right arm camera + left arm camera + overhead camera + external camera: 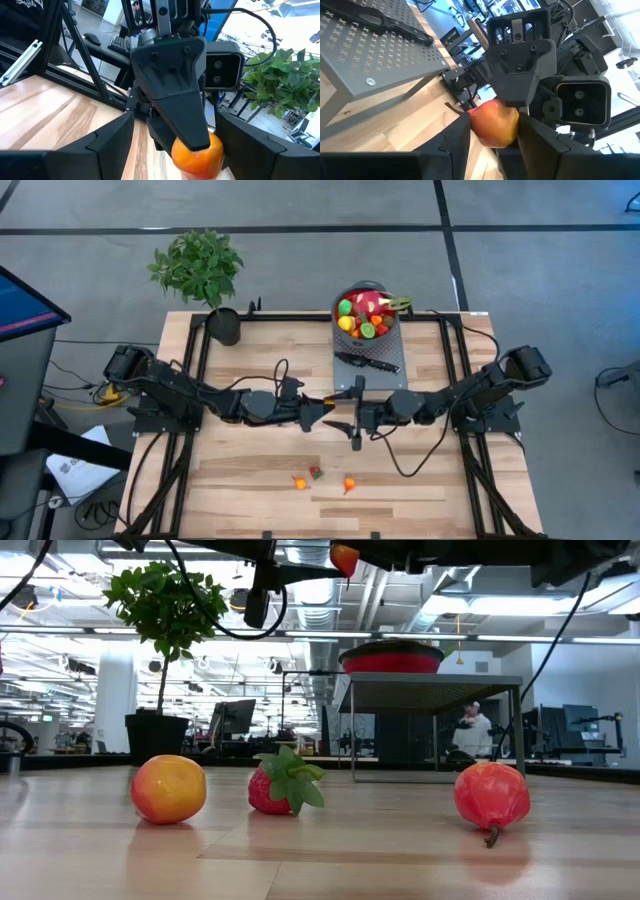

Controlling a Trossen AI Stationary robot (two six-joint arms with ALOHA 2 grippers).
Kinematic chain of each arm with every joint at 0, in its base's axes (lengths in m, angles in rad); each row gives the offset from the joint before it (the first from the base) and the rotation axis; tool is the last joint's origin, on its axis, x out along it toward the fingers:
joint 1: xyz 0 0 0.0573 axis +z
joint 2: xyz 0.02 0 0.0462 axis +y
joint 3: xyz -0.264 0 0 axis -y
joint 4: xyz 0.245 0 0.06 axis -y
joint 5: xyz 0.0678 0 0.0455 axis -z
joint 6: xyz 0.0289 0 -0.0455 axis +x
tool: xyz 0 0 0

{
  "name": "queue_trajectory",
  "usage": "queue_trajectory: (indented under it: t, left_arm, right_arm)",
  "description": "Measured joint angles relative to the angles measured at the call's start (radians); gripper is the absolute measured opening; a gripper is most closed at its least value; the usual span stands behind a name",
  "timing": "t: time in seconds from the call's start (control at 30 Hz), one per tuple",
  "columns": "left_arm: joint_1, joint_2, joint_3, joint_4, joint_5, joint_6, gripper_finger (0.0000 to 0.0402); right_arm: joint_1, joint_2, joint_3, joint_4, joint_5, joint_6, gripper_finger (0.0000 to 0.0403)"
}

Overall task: Pick & Place Fruit
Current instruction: Put the yellow pear into the red colander on the shelf

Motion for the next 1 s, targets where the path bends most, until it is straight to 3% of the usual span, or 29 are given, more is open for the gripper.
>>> queue_trajectory:
  t: [0.43, 1.0]
  left_arm:
    - [0.000, 0.000, 0.000, -0.002, 0.001, 0.009, 0.0143]
    - [-0.001, 0.000, 0.000, -0.004, 0.003, 0.012, 0.0143]
  right_arm:
    - [0.000, 0.016, 0.012, -0.022, 0.015, 0.000, 0.0263]
    - [0.009, 0.015, 0.011, -0.030, 0.069, -0.033, 0.0110]
